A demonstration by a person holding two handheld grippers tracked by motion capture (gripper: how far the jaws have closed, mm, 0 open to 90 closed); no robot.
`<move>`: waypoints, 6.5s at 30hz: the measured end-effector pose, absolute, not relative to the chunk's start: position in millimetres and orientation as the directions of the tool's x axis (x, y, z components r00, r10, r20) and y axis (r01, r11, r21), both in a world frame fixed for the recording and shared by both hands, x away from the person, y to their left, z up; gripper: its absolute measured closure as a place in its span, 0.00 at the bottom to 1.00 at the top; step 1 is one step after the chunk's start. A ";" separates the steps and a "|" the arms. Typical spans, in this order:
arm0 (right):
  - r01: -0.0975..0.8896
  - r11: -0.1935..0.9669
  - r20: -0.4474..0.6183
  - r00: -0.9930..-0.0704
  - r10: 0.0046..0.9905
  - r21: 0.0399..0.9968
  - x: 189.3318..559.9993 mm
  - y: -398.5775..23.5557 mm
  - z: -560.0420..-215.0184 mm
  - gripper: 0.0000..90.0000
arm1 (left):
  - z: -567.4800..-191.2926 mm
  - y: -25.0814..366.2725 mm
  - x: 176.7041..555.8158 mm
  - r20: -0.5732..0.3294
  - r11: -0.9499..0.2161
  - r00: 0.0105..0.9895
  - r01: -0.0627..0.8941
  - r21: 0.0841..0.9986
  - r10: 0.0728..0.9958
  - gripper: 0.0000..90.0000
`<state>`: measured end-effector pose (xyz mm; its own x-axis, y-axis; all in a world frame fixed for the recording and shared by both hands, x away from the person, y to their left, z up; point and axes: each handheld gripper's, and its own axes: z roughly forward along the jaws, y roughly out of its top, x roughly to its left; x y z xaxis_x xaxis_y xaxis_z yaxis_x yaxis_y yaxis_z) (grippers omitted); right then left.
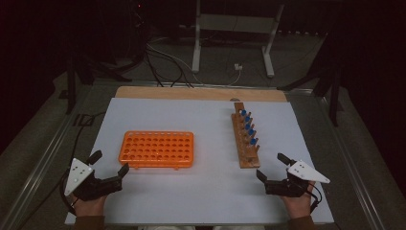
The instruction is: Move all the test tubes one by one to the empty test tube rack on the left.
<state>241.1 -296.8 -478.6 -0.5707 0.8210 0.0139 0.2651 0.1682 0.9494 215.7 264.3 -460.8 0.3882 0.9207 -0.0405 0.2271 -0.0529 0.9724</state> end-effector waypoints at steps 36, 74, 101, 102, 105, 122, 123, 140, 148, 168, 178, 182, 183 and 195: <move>0.302 0.148 0.063 -0.590 0.805 0.942 287.6 -281.0 -457.5 0.01 | -462.0 253.0 214.2 -0.020 -0.073 0.355 0.247 0.966 0.935 0.02; 0.362 0.278 -0.023 -0.573 0.819 0.890 316.7 -253.3 -467.9 0.85 | -466.5 252.1 217.4 -0.026 -0.074 0.348 0.272 0.959 0.937 0.02; 0.334 0.239 0.001 -0.583 0.812 0.912 315.7 -259.9 -439.5 0.85 | -447.7 204.2 236.8 0.031 -0.182 0.572 0.208 0.961 0.819 0.02; 0.336 0.238 0.003 -0.583 0.813 0.911 316.0 -259.3 -438.3 0.85 | -446.7 201.8 238.0 0.030 -0.181 0.578 0.206 0.962 0.816 0.02; 0.336 0.241 0.001 -0.584 0.812 0.910 317.1 -257.9 -435.0 0.85 | -442.5 194.8 242.4 0.036 -0.187 0.592 0.197 0.962 0.805 0.02; 0.334 0.233 0.007 -0.584 0.811 0.913 316.8 -261.6 -407.0 0.85 | -427.9 164.9 270.8 0.020 -0.188 0.641 0.195 0.963 0.767 0.02; 0.331 0.234 0.005 -0.586 0.810 0.914 316.6 -261.7 -405.2 0.85 | -427.2 163.1 272.6 0.019 -0.188 0.642 0.197 0.962 0.767 0.02; 0.302 0.243 0.002 -0.632 0.775 0.922 314.7 -242.9 -392.9 0.85 | -423.4 131.5 291.9 -0.005 -0.200 0.665 0.232 0.952 0.747 0.04; 0.303 0.258 0.011 -0.668 0.744 0.917 316.3 -222.4 -396.6 0.85 | -422.8 118.5 296.4 -0.023 -0.198 0.677 0.248 0.948 0.736 0.03; 0.299 0.282 0.024 -0.724 0.690 0.911 319.7 -183.3 -400.9 0.85 | -428.7 84.4 308.3 -0.021 -0.223 0.717 0.244 0.944 0.697 0.02; 0.302 0.285 0.032 -0.735 0.677 0.910 320.2 -175.8 -402.8 0.85 | -429.7 74.9 310.3 -0.012 -0.243 0.732 0.242 0.939 0.681 0.02; 0.301 0.287 0.033 -0.739 0.672 0.909 320.1 -172.6 -403.2 0.85 | -429.6 72.3 310.7 -0.010 -0.246 0.735 0.240 0.939 0.678 0.02; 0.302 0.287 0.034 -0.741 0.671 0.909 320.0 -171.6 -403.3 0.85 | -429.7 71.5 310.9 -0.012 -0.244 0.735 0.240 0.940 0.677 0.02; 0.302 0.296 0.041 -0.760 0.649 0.906 319.7 -161.7 -405.4 0.85 | -430.8 65.2 311.2 0.000 -0.264 0.745 0.236 0.935 0.667 0.02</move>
